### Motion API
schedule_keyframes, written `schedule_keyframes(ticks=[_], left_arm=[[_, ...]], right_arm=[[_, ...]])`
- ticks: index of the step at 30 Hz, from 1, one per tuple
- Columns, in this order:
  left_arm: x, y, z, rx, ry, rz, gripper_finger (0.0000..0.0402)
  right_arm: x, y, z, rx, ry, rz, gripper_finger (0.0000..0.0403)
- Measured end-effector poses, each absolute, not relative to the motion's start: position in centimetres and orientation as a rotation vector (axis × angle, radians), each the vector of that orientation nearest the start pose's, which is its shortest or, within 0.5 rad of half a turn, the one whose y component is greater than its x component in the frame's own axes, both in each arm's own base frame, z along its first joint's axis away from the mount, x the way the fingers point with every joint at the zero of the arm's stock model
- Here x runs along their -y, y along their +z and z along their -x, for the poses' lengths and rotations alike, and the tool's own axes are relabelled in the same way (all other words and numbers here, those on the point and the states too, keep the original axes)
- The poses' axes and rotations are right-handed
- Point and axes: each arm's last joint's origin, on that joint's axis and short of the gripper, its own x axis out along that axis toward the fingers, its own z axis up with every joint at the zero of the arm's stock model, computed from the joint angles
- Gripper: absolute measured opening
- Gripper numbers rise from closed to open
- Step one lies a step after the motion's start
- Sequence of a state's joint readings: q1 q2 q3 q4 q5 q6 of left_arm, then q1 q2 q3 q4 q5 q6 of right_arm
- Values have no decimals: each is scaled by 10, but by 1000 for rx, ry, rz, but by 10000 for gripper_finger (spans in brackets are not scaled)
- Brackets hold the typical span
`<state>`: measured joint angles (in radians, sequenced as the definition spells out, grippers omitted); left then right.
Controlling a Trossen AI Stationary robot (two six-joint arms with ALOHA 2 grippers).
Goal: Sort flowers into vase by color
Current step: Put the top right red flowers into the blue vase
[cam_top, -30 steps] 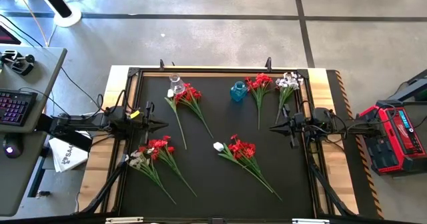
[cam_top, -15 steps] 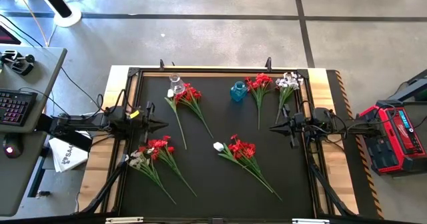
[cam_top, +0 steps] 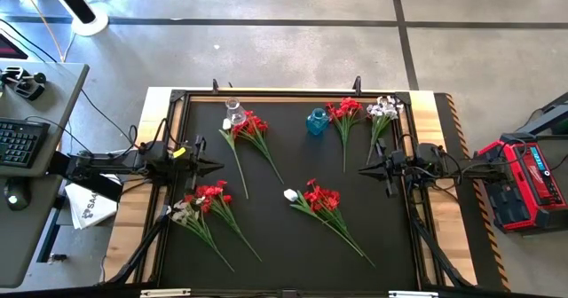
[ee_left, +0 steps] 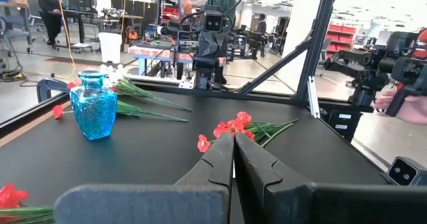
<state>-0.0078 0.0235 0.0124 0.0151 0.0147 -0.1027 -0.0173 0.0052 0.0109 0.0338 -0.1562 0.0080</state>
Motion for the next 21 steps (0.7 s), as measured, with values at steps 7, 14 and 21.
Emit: schedule_keyframes(ticks=[7, 14, 21], left_arm=[[1, 168, -98, 7, -23, 43, 0], [1, 168, -98, 7, -23, 43, 0], [1, 168, -98, 7, -23, 47, 0]], right_arm=[[-3, 171, -97, 55, 138, 57, 0], [-3, 174, -97, 71, 144, -107, 0], [0, 191, -94, 246, 81, -269, 0]])
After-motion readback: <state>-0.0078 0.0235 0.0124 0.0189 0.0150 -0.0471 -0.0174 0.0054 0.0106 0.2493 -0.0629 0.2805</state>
